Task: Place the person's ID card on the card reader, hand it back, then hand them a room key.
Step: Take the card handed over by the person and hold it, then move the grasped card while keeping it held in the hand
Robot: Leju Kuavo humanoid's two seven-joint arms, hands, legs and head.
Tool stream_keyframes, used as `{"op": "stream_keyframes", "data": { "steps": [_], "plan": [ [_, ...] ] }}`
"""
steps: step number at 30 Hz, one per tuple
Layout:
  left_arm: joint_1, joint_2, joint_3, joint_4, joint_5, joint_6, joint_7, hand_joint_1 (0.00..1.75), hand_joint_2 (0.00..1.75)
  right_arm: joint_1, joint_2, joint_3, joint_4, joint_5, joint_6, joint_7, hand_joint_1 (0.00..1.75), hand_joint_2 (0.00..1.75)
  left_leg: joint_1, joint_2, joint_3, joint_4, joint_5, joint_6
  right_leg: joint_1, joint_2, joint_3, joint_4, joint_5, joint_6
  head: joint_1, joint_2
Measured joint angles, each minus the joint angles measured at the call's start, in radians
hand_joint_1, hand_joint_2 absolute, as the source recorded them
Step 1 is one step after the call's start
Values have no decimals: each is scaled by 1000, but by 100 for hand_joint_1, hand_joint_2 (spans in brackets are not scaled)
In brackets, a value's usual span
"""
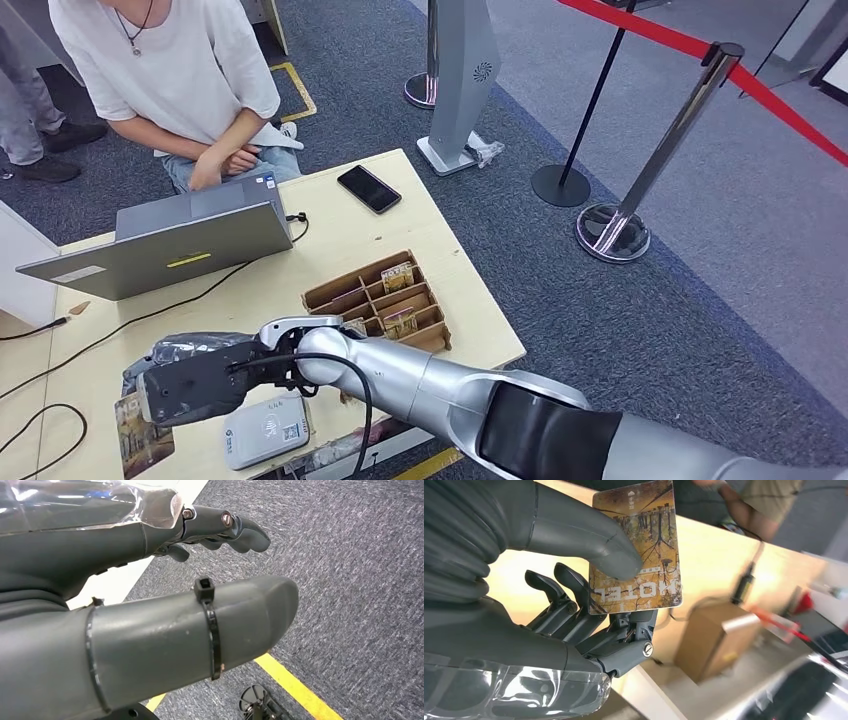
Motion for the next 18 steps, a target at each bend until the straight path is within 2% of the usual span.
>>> {"op": "stream_keyframes", "data": {
  "steps": [8,18],
  "plan": [
    [-2,-4,4,0,8,3,-7,0,0,-3,5,136,160,1,-51,54,175,175,0,0,0,0,0,0,0,0,0,0,0,0,0,0],
    [-8,-7,20,0,22,0,-21,0,0,-2,15,247,272,144,-245,150,175,175,0,0,0,0,0,0,0,0,0,0,0,0,0,0]
  ]
}}
